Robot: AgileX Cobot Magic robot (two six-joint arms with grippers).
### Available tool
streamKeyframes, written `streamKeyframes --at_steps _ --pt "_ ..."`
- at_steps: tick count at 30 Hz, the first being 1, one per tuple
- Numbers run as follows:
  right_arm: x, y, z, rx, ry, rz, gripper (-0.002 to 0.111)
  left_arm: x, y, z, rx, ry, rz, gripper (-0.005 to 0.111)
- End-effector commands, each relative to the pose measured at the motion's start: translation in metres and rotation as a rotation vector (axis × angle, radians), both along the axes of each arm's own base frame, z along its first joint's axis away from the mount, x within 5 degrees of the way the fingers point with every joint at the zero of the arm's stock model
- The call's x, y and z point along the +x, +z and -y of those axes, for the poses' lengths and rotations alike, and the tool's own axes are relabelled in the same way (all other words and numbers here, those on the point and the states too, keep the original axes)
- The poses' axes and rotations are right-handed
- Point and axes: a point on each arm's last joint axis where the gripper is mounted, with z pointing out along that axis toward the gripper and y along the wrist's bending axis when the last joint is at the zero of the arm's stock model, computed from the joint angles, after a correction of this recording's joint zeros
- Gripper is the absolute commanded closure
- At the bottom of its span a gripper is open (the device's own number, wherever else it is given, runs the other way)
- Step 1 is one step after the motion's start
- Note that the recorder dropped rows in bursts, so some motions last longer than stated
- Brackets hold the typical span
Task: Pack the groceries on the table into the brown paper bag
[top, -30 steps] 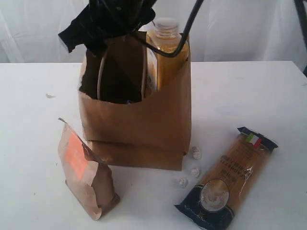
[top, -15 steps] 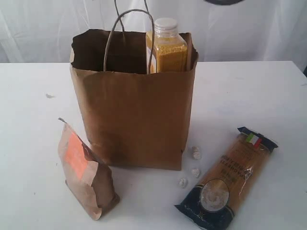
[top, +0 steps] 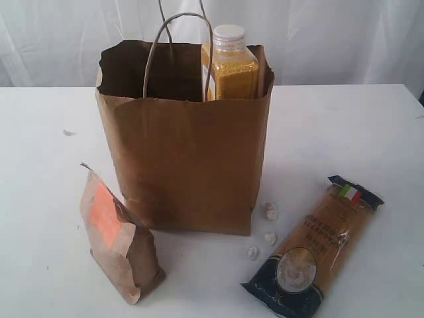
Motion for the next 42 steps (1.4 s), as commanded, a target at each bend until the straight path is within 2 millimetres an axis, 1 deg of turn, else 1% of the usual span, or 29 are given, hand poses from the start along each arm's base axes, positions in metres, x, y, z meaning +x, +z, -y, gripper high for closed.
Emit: streamKeyframes --at_steps 1,4,6,10,15,20,23,28,31,34,38,42 --pt "-0.019 -0.005 0.025 0.047 -0.027 -0.011 0.074 0.0 -0.001 0.0 -0.002 0.002 0.002 0.107" --pt "-0.03 -0.016 0.038 0.075 -0.036 -0.025 0.079 0.0 -0.001 0.0 -0.002 0.002 0.002 0.107" --pt "-0.037 -0.029 0.045 0.087 -0.045 -0.047 0.08 0.0 -0.001 0.0 -0.002 0.002 0.002 0.107" --pt "-0.049 -0.06 0.059 0.049 -0.036 -0.078 0.08 0.0 -0.001 0.0 -0.002 0.002 0.002 0.107" --pt "-0.061 -0.113 0.074 -0.034 -0.054 -0.168 0.08 0.0 -0.001 0.0 -0.002 0.002 0.002 0.107" --pt "-0.064 -0.169 0.081 -0.122 -0.117 -0.272 0.08 0.0 -0.001 0.0 -0.002 0.002 0.002 0.107" --pt "-0.06 -0.202 0.081 -0.171 -0.162 -0.295 0.08 0.0 -0.001 0.0 -0.002 0.002 0.002 0.107" --pt "-0.049 -0.237 0.071 -0.105 -0.208 -0.279 0.08 0.0 -0.001 0.0 -0.002 0.002 0.002 0.107" --pt "-0.038 -0.25 0.063 -0.061 -0.278 -0.267 0.079 0.0 -0.001 0.0 -0.002 0.002 0.002 0.107" --pt "-0.024 -0.259 0.059 -0.057 -0.371 -0.233 0.079 0.0 -0.001 0.0 -0.002 0.002 0.002 0.107" --pt "-0.007 -0.272 0.051 -0.06 -0.382 -0.248 0.079 0.0 -0.001 0.0 -0.002 0.002 0.002 0.107" --pt "0.014 -0.289 0.056 -0.074 -0.444 -0.294 0.079 0.0 -0.001 0.0 -0.002 0.002 0.002 0.107"
